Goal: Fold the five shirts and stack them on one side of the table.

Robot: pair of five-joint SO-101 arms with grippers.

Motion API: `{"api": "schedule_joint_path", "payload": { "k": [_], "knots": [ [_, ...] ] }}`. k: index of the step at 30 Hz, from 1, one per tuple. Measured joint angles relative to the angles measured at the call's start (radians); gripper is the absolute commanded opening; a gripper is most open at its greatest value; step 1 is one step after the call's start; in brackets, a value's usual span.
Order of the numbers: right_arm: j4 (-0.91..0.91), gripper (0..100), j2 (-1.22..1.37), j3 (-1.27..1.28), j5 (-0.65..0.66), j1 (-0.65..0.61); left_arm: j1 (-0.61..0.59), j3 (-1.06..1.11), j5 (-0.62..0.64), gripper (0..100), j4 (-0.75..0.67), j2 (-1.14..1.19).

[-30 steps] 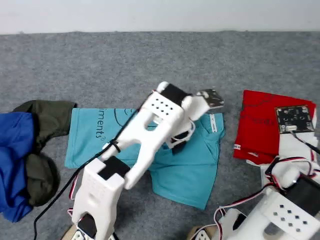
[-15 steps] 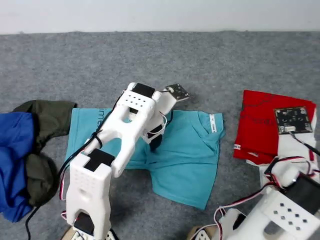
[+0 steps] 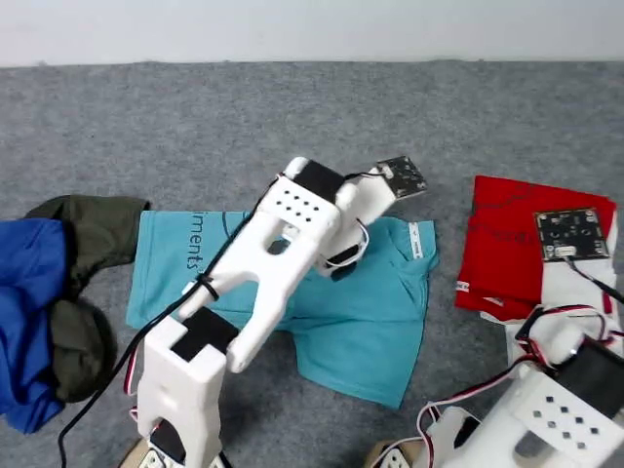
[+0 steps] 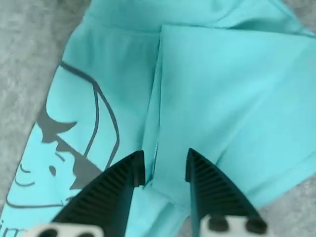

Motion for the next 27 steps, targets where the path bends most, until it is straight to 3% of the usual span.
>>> {"api": "schedule_joint_path", "payload": {
  "k": [14,22,27],
  "knots": [
    [0.000,1.2,0.000,0.000,0.000,0.000,0.233,0.040,0.009,20,0.146,-0.009],
    [0.000,1.1,0.000,0.000,0.000,0.000,0.416,0.166,0.023,20,0.140,-0.009],
    [0.000,1.1,0.000,0.000,0.000,0.000,0.439,0.288,0.052,20,0.025,-0.009]
  ]
}}
